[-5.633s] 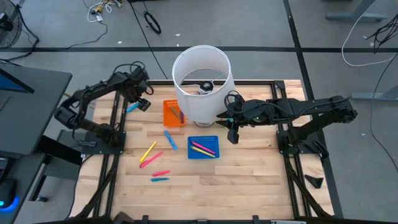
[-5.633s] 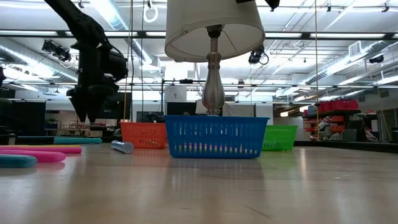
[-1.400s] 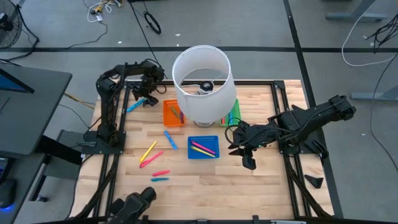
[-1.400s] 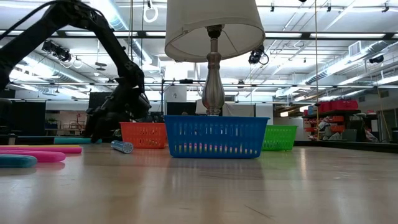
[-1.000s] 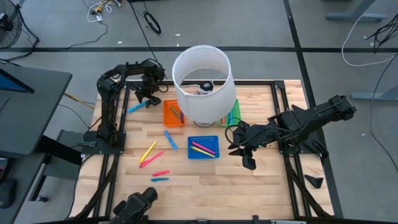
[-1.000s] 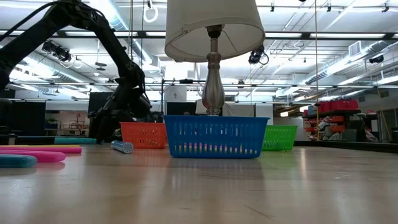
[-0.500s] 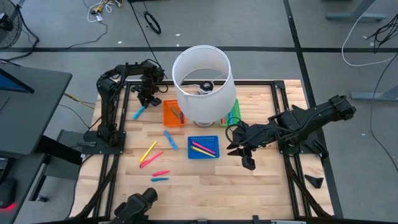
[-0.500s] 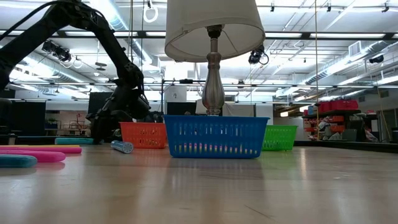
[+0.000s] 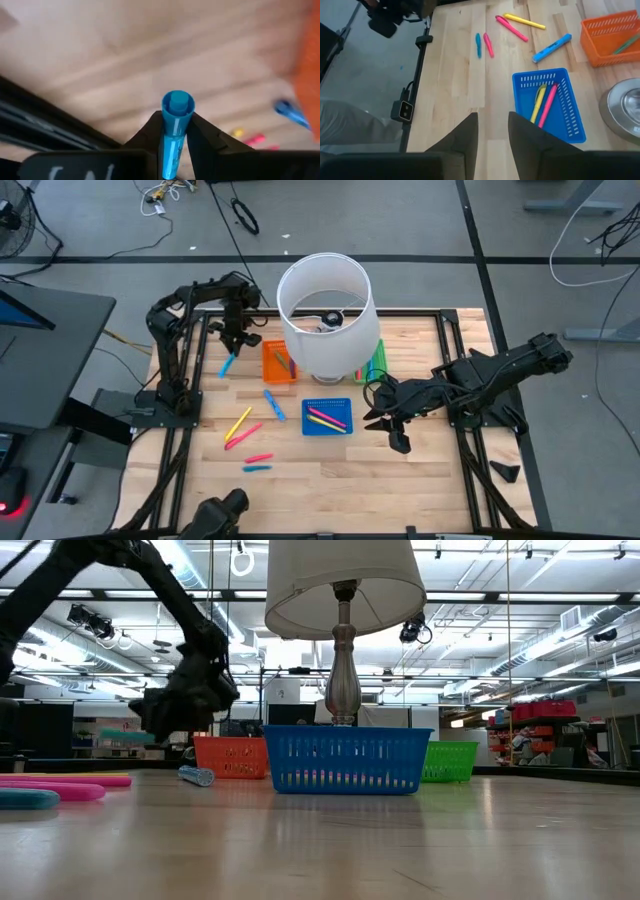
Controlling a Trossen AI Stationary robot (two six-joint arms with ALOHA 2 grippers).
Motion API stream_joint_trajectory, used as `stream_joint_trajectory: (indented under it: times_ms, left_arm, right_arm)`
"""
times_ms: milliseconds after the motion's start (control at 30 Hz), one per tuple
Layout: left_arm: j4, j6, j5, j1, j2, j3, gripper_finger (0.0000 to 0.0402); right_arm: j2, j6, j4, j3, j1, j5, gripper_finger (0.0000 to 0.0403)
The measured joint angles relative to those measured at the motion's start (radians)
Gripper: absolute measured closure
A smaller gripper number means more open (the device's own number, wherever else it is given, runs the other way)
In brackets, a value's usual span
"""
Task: Pick & Place Markers
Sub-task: Put the top blue large highlighter pen into the green bin
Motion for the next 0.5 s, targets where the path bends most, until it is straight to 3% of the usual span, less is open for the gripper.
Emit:
stream_joint_trajectory:
  times_ms: [233,500]
  left_arm:
    - [-0.124,-0.083,0.052,-0.042,-0.151,0.000,0.0338]
    - [-0.164,-0.292,0.154,-0.143,-0.337,0.001,0.0338]
  right_arm:
    - [0.000,-0.013,0.005,0.000,0.000,-0.001,0.0293]
    - [0.000,-0.048,0.005,0.000,0.000,-0.035,0.0293]
